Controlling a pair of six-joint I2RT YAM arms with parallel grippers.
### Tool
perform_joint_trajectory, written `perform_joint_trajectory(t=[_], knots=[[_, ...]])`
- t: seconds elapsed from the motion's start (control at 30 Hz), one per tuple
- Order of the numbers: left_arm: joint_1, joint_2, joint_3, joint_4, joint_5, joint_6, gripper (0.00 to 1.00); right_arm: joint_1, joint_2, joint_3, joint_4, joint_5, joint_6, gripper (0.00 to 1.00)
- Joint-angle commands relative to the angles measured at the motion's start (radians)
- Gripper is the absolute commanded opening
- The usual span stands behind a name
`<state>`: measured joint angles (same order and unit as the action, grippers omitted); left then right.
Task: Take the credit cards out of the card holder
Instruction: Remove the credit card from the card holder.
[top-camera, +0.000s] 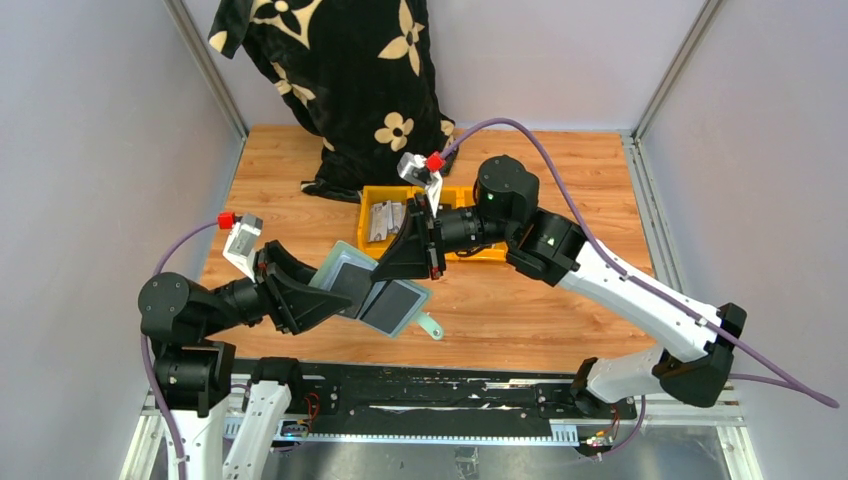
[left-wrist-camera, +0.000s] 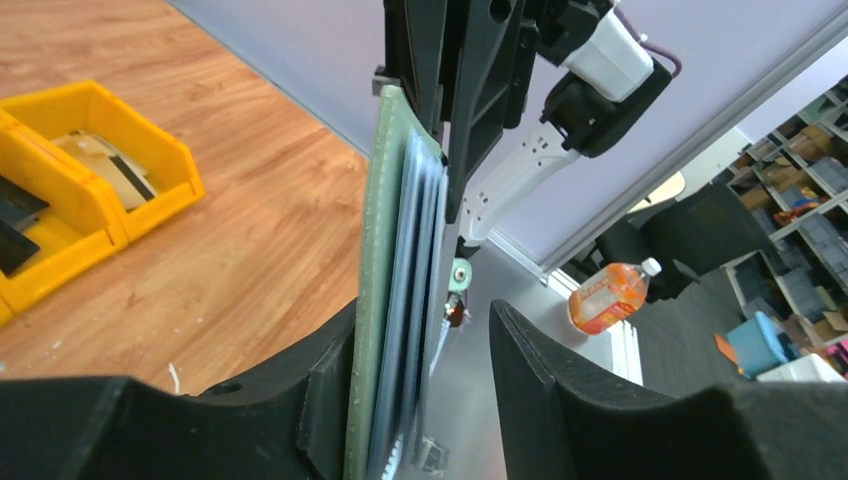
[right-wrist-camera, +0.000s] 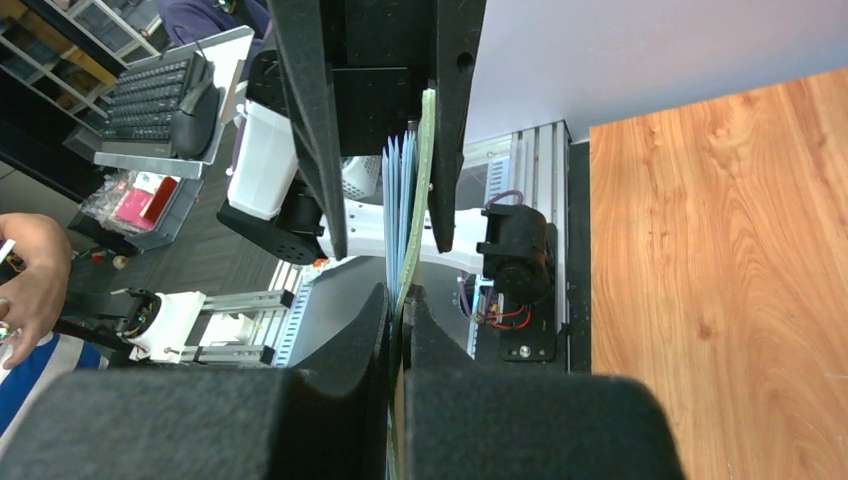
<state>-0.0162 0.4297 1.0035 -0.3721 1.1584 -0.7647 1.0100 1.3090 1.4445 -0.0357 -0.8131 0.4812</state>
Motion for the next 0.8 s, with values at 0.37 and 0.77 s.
perform_joint_trajectory(t=[0.37, 0.77], knots=[[-0.001, 0.020, -0.052, -0.182, 0.238, 0.260, 0.23, 0.086, 0.206, 0.353, -0.545, 0.027, -0.275, 0.00], [0.000, 0.067, -0.031, -0.185, 0.125, 0.282, 0.00, 0.092, 0.165, 0.313, -0.512, 0.097, -0.267, 0.49]])
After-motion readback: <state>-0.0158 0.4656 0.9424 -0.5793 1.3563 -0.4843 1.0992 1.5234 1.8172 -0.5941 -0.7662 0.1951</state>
